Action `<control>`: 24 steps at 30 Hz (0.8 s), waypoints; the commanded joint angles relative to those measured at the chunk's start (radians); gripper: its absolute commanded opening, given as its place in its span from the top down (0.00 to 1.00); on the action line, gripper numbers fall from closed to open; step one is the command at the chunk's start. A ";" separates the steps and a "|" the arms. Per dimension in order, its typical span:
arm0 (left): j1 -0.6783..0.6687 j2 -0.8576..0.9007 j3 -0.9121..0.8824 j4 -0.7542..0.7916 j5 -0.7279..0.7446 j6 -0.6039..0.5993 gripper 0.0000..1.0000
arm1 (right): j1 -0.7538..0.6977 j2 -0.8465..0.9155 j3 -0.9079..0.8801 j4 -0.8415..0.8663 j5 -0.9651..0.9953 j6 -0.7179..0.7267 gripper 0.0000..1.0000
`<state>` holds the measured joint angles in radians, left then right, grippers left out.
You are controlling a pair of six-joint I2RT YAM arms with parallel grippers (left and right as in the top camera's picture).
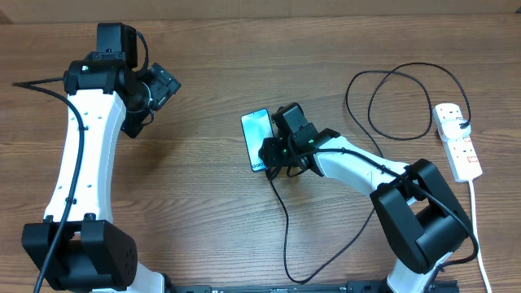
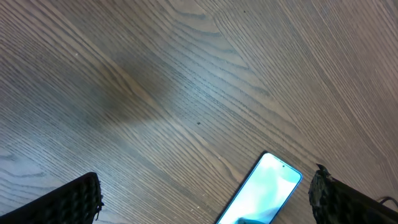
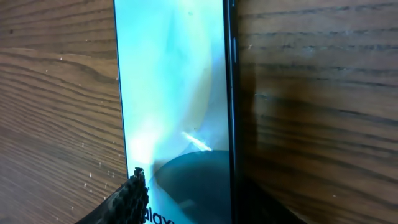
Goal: Plug charger to phone and switch on socket
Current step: 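Open the right gripper and release the phone flat on the table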
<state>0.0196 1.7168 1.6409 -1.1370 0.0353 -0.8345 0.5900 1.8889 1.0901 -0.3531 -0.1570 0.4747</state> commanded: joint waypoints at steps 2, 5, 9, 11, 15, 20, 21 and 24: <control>-0.002 -0.022 0.014 -0.003 -0.018 0.012 0.00 | 0.006 0.006 -0.011 0.003 0.026 0.001 0.54; -0.002 -0.022 0.014 -0.003 -0.018 0.012 0.00 | 0.006 0.006 -0.011 0.003 0.026 0.001 0.47; -0.002 -0.022 0.014 -0.003 -0.017 0.012 0.00 | 0.006 0.006 -0.011 0.003 0.026 0.001 0.42; -0.002 -0.022 0.014 -0.003 -0.017 0.012 0.00 | 0.006 0.006 -0.011 0.003 0.026 0.001 0.39; -0.002 -0.022 0.014 -0.003 -0.017 0.012 0.00 | 0.006 0.006 -0.011 0.003 0.026 0.000 0.38; -0.002 -0.022 0.014 -0.003 -0.018 0.012 0.00 | 0.006 0.006 -0.011 0.003 0.026 0.001 0.38; -0.002 -0.022 0.014 -0.003 -0.017 0.012 0.00 | 0.006 0.006 -0.011 0.003 0.026 0.001 0.37; -0.002 -0.022 0.014 -0.003 -0.018 0.012 0.00 | 0.006 0.006 -0.011 0.000 0.025 0.001 0.34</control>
<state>0.0196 1.7168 1.6409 -1.1370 0.0357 -0.8345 0.5900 1.8893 1.0901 -0.3534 -0.1413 0.4751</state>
